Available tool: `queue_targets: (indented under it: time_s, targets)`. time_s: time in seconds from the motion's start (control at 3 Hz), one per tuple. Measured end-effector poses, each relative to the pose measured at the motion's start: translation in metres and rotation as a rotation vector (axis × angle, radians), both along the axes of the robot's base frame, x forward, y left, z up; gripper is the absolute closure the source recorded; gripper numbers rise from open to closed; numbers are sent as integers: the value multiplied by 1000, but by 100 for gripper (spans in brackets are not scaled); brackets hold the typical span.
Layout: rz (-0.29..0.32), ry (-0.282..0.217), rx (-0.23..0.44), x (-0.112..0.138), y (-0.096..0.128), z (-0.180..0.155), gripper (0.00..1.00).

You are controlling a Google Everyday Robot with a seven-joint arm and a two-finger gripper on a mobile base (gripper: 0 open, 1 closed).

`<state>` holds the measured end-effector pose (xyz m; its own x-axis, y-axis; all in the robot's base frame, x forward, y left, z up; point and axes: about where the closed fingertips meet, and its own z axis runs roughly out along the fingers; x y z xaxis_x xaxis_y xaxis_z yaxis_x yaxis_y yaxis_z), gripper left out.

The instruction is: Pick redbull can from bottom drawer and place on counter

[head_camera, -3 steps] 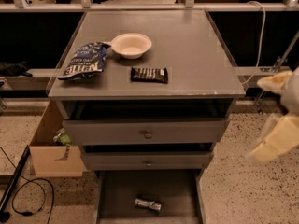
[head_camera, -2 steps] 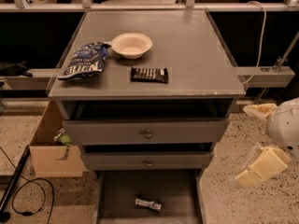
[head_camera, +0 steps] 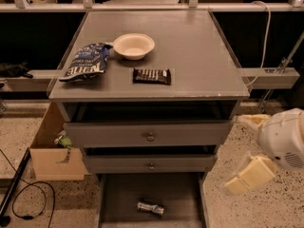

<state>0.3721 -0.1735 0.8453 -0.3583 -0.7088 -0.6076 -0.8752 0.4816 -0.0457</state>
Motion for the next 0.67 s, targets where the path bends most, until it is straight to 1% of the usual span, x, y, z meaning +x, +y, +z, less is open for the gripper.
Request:
queue_targets:
  time_s: [0.33,0.67]
  targets:
    - [-23,31,41,3,26,-60,0]
    - [-77,25,93,30,35,-167,0]
